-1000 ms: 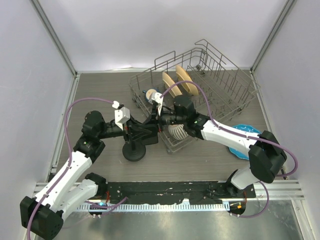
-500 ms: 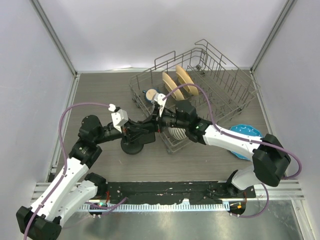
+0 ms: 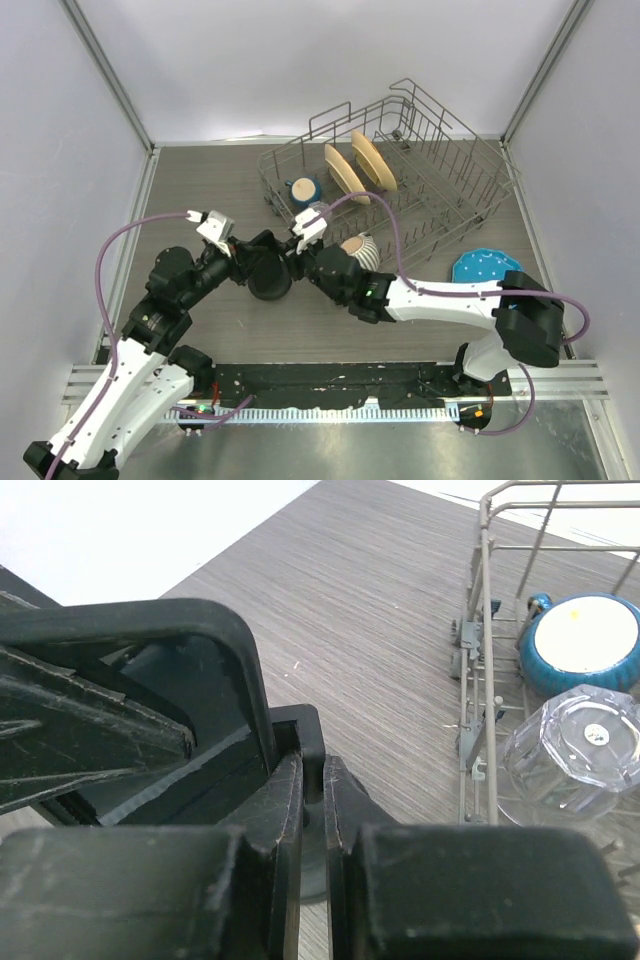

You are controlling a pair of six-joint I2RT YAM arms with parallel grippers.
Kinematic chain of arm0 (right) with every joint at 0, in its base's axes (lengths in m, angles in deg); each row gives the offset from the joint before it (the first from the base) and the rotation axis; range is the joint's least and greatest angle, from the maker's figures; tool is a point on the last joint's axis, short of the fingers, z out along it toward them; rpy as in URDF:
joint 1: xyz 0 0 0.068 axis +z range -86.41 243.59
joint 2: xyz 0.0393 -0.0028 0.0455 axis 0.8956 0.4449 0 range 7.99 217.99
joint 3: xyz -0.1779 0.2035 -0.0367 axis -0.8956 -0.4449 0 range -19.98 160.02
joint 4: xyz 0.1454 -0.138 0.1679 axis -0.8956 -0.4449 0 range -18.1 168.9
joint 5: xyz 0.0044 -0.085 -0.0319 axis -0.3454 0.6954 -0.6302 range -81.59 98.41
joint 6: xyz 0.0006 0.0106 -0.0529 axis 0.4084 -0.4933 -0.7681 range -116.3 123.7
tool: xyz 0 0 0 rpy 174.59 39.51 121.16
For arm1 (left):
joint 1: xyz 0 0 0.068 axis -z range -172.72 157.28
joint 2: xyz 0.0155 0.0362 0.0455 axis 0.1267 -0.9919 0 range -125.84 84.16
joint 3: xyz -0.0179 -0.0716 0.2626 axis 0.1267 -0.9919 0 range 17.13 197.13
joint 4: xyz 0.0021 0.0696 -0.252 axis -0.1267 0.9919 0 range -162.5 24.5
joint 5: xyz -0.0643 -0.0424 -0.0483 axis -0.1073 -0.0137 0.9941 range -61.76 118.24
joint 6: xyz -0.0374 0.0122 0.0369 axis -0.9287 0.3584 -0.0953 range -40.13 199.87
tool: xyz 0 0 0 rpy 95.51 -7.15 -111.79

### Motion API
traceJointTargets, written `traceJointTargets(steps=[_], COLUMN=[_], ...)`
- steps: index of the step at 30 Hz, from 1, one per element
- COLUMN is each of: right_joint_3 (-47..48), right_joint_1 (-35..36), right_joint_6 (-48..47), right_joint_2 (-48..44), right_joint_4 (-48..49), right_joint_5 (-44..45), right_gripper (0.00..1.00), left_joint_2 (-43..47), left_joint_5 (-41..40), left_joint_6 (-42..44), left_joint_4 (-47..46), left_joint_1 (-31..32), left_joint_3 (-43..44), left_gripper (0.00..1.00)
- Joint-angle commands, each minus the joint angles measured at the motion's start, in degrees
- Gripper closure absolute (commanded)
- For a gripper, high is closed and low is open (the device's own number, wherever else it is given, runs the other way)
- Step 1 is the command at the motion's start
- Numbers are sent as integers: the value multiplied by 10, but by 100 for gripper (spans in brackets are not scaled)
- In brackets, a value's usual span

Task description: Place the phone on the phone stand

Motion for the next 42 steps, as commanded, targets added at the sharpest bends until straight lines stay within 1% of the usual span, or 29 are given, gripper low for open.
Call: traceJointTargets(steps=[1, 2, 3, 5, 9, 13, 14, 16, 19, 21, 24, 26, 29, 31, 33, 34, 35, 36, 38, 39, 40, 41, 42], right_joint_3=[45, 53, 66, 82, 132, 172, 178, 192, 215, 232, 249, 254, 231, 227, 212, 203, 176, 158, 112, 102, 93, 83, 83], right_joint_1=[11, 22, 28, 43, 92, 114, 118, 130, 140, 152, 168, 170, 169, 169, 153, 142, 126, 86, 36, 12, -37, -54, -72], right_joint_6=[-7, -12, -17, -42, -72, -78, -104, -123, -91, -87, -82, -59, -24, -5, 15, 32, 45, 54, 49, 37, 1, -23, -46], right_joint_2=[16, 30, 33, 45, 87, 112, 117, 134, 146, 154, 160, 153, 126, 111, 75, 56, 36, -9, -48, -76, -83, -88, -91], right_joint_4=[44, 46, 48, 53, 55, 39, 41, 54, 25, 23, 7, -9, -19, -65, -105, -151, -171, -182, -193, -195, -195, -196, -201], right_joint_5=[303, 322, 327, 346, 379, 403, 411, 423, 414, 413, 407, 402, 390, 386, 389, 382, 335, 291, 172, 39, -27, -86, -242], right_gripper=[99, 99, 99, 99, 99, 99, 99, 99, 99, 99, 99, 99, 99, 99, 99, 99, 99, 99, 99, 98, 94, 93, 91], left_joint_2=[36, 36, 32, 17, -14, -38, -43, -52, -66, -75, -84, -88, -82, -71, -49, -44, -30, -24, -15, -7, -4, -1, 10], left_joint_5=[-224, -233, -259, -263, -326, -346, -350, -370, -382, -395, -388, -385, -377, -357, -345, -337, -329, -297, -257, -241, -208, -195, -178], left_joint_6=[-3, -1, -1, 15, 18, 40, 49, 47, 17, 3, -4, -7, -25, -22, -19, -19, -19, -19, -18, -16, -15, -11, -7], left_joint_4=[1, 0, 1, -2, -3, -24, -41, -59, -73, -80, -89, -88, -81, -77, -70, -55, -49, -45, -38, -34, -28, -22, -17], left_joint_1=[-14, -11, -10, -1, 19, 42, 46, 52, 54, 58, 58, 58, 58, 58, 58, 58, 58, 58, 58, 58, 58, 58, 58], left_joint_3=[29, 24, 22, 20, 29, 24, 14, 0, -9, -13, -22, -27, -35, -41, -42, -39, -36, -34, -31, -28, -25, -21, -15], left_gripper=[100, 99, 100, 100, 100, 100, 100, 100, 100, 100, 100, 100, 100, 100, 100, 100, 100, 100, 100, 100, 100, 100, 100])
